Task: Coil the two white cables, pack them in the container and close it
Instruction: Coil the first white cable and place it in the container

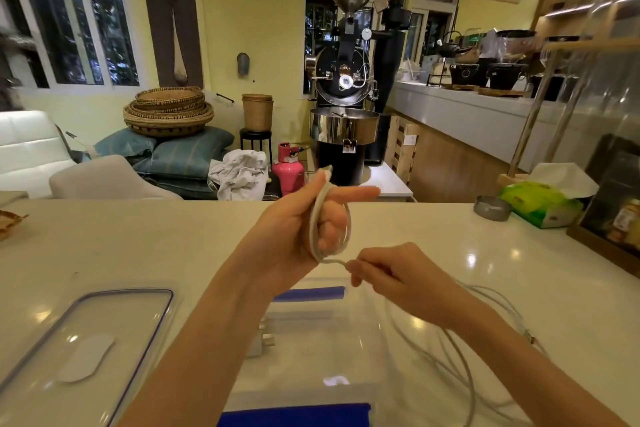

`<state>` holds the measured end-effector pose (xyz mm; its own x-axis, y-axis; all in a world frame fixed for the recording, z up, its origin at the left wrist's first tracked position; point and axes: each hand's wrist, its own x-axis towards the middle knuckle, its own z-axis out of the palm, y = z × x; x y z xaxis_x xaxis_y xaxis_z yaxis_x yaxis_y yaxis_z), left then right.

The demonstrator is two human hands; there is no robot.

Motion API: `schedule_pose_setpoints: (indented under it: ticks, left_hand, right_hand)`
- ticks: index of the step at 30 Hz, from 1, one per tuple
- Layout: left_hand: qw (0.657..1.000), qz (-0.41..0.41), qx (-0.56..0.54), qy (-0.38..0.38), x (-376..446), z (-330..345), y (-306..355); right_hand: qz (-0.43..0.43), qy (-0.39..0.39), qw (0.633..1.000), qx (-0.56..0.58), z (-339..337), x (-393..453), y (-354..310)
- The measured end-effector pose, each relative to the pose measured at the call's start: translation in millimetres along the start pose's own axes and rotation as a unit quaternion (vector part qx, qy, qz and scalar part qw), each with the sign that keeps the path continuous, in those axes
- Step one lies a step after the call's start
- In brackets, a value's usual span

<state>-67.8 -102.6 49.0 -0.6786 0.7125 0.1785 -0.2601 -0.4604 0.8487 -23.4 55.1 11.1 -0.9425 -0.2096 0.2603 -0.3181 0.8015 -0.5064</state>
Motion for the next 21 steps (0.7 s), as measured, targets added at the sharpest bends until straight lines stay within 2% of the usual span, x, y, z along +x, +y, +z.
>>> schedule_pose_setpoints:
  ticks: [4,7,9,12,15,18,21]
  left_hand:
    - [0.977,-0.067,0.195,-0.043,-6,1,-3]
    - [0.943,-0.128,0.302,-0.053,-5,6,-10]
    - [0.925,-0.141,0.351,-0.042,-3,10,-16]
    - [0.907,-0.099,0.407,0.046,6,13,-30]
    - [0.897,-0.036,0.42,0.134,14,7,-42]
    - [0.893,0.011,0.41,0.183,19,1,-48]
    - [0.899,0.06,0.361,0.239,21,-4,-49]
  right_hand:
    - [0.045,0.037,0.997,0.043,-16,10,13]
    - [0.072,0.057,0.993,0.073,-26,17,12]
    - [0.095,0.045,0.989,0.104,-30,21,9]
    - [0.128,0.018,0.979,0.155,-29,21,2]
    - [0.136,0.015,0.974,0.179,-27,19,-6]
    - [0.111,0.042,0.982,0.146,-23,14,-17]
    - [0.06,0.035,0.985,0.156,-14,4,-31]
